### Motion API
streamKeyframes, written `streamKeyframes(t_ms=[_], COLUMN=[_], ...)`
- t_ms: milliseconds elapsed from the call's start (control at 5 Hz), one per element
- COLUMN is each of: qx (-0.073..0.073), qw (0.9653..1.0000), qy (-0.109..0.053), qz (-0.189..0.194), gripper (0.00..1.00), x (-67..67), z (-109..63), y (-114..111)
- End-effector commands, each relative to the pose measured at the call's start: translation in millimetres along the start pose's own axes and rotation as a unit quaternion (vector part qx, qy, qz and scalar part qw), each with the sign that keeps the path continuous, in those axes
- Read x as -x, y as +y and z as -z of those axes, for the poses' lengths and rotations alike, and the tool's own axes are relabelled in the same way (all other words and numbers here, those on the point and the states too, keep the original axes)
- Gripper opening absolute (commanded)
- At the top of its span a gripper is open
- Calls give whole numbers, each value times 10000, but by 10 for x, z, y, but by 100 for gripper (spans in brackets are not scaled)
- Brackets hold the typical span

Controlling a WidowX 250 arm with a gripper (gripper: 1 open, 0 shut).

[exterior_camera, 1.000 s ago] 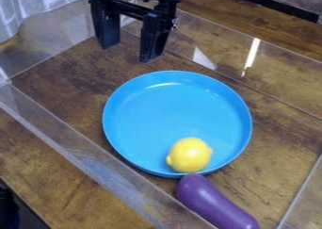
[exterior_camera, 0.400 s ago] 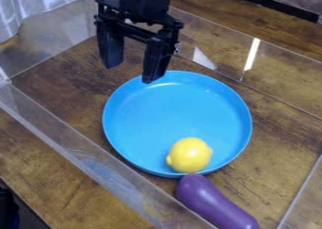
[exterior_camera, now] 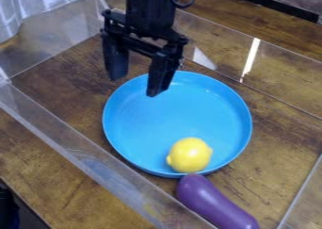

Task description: Remove the carrot from the blue tray and put it on the table

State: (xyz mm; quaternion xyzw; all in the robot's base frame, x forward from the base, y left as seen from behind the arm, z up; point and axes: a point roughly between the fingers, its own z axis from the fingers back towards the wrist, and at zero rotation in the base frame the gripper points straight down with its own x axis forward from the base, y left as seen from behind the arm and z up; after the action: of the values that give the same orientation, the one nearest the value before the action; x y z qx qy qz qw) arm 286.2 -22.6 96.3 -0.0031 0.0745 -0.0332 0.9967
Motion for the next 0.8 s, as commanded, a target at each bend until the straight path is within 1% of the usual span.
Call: streamKeyframes(t_ms=[0, 200, 600], qx=[-7, -6, -5], qw=[9998, 9998, 9988], qy=[-149, -125, -129], qz=[93, 178, 475], gripper=[100, 100, 100], x=[-27, -30, -32], z=[-39, 11, 106], y=[-69, -140, -369])
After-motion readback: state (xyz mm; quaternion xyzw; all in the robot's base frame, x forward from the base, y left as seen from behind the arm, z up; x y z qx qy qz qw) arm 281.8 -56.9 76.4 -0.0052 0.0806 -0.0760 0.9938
